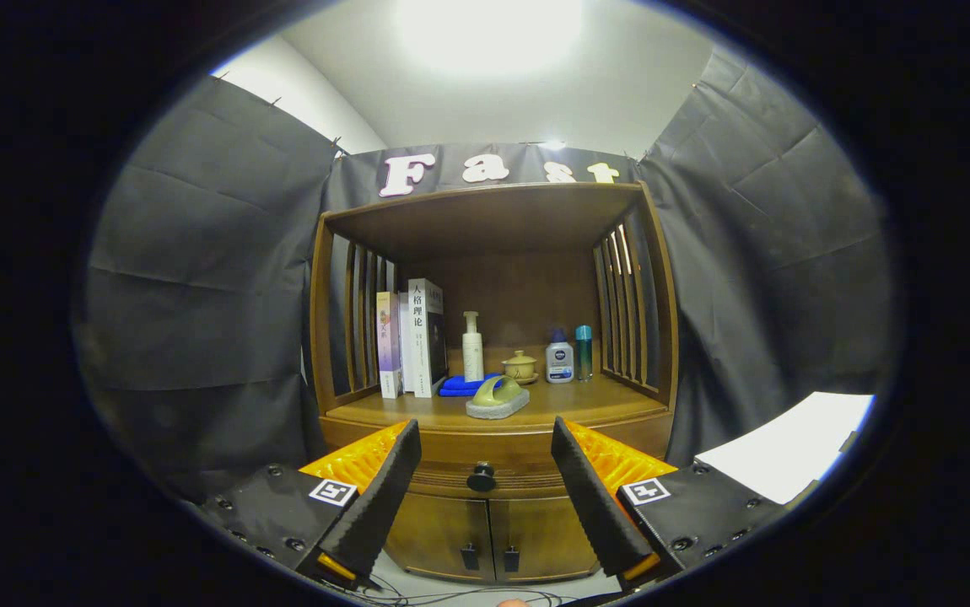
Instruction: Pull open the drawer, take out the items inside it, and place them on the countertop above the cabinet.
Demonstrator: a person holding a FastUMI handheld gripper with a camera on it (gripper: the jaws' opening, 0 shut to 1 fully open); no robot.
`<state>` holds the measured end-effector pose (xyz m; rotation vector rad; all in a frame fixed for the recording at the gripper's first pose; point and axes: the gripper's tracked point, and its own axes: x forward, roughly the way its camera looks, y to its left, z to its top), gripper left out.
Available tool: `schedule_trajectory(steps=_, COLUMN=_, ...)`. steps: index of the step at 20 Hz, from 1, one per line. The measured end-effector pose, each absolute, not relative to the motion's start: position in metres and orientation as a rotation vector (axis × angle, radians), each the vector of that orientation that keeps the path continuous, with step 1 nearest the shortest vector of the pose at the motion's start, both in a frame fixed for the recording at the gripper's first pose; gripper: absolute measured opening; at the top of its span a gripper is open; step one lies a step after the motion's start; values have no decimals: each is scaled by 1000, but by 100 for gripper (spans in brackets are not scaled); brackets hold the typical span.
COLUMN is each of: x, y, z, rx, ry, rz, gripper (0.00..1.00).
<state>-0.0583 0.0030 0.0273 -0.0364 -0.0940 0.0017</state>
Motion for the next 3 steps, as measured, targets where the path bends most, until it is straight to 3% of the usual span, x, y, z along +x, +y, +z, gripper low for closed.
schedule_trajectory(steps=3, x=-53, y=1, z=26, rx=-33, ry=-102, rz=-3, gripper=98)
